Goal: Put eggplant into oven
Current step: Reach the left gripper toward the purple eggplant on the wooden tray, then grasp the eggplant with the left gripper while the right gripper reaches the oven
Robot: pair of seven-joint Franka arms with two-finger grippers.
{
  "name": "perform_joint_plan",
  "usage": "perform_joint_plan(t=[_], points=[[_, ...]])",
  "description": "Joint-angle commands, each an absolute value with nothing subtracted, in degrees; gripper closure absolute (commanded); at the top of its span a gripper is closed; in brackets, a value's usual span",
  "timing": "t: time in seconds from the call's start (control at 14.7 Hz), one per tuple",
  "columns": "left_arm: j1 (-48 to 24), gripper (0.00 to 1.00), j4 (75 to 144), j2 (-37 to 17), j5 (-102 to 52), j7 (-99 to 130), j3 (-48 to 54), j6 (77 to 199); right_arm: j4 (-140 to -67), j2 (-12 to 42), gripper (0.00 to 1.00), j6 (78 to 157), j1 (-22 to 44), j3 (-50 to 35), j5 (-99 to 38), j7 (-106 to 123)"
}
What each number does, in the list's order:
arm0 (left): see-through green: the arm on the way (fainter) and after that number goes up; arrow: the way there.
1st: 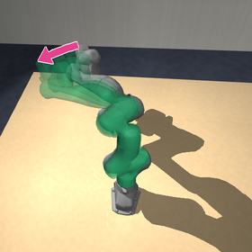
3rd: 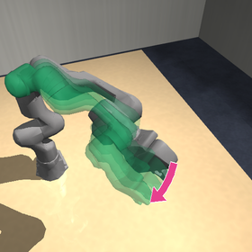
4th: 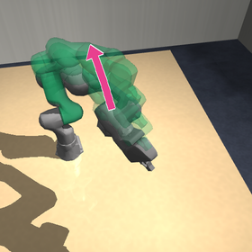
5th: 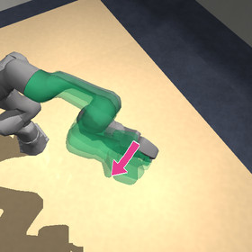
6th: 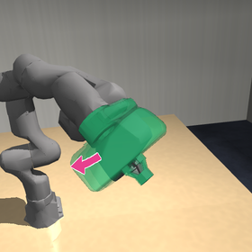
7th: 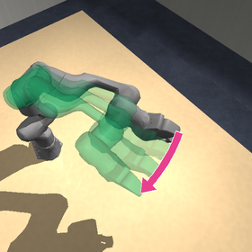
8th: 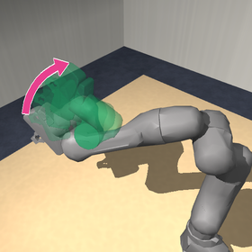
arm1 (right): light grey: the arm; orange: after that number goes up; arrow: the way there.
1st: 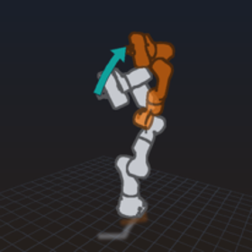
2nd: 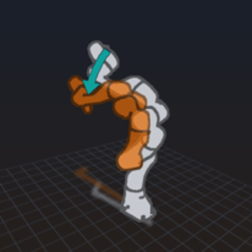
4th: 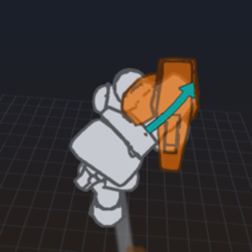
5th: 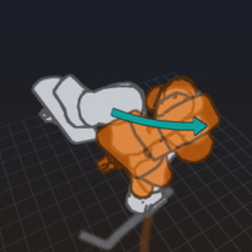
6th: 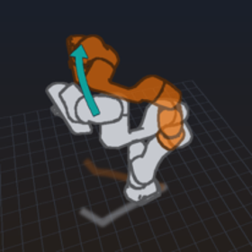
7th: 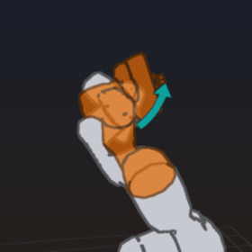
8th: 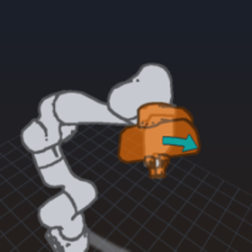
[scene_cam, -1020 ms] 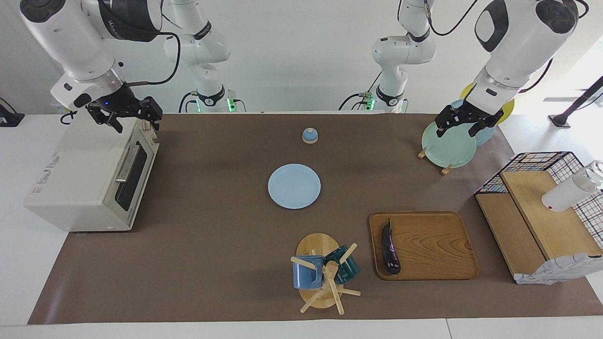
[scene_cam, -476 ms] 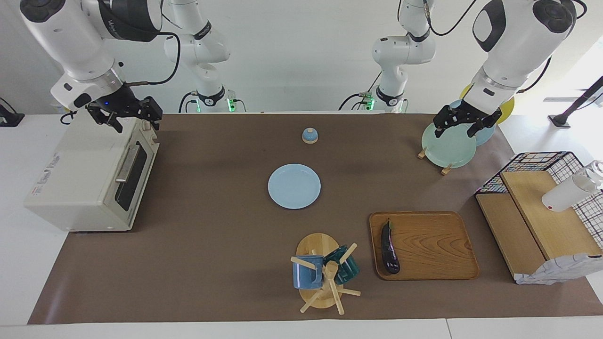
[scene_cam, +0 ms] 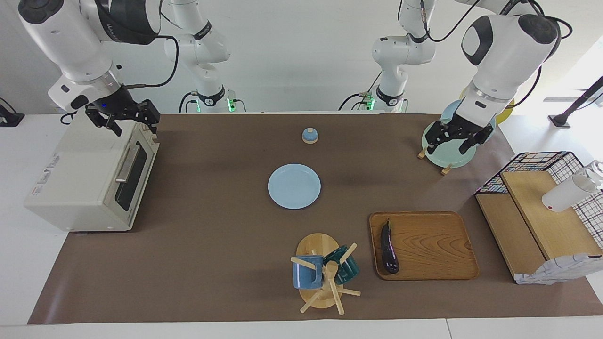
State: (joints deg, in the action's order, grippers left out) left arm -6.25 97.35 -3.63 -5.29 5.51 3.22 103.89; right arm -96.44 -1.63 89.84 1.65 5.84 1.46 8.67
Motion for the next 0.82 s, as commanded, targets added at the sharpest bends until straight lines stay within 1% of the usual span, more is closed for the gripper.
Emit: perform_joint_plan(t=[0.0,0.07,0.2,0.34,0.41,0.48,0.61,0.75], points=[[-9.2,0.0,91.3,-13.8,-7.2,6.7,2.8,107.2,-105.1,-6.1,1.0,96.7,0.7,5.7,1.0,9.9],[-9.7,0.0,89.8,-17.2,-7.9,6.6,2.8,109.3,-108.3,-7.4,1.0,99.5,0.4,5.8,1.1,10.3],[-10.3,0.0,89.6,-21.4,-8.2,6.5,2.9,115.0,-113.5,-9.0,1.0,105.9,-0.1,5.8,1.2,10.9],[-12.2,0.0,87.9,-26.3,-7.7,6.4,2.8,118.0,-115.5,-8.1,1.0,108.8,-1.0,5.9,3.7,10.6],[-12.8,0.0,84.3,-30.3,-7.6,6.2,2.8,119.0,-115.9,-7.5,1.0,109.7,-2.1,5.9,5.2,10.5],[-13.0,0.0,82.4,-32.8,-7.6,5.9,2.8,119.4,-116.1,-7.1,1.0,110.0,-2.4,5.9,5.5,10.3],[-14.6,0.0,82.1,-34.5,-7.3,5.8,2.8,122.4,-116.5,-6.1,1.0,110.5,-3.7,5.9,7.6,9.9],[-14.9,0.0,83.4,-34.5,-7.3,5.4,2.8,125.2,-117.7,-5.7,1.0,112.3,-3.7,5.9,10.2,9.8]])
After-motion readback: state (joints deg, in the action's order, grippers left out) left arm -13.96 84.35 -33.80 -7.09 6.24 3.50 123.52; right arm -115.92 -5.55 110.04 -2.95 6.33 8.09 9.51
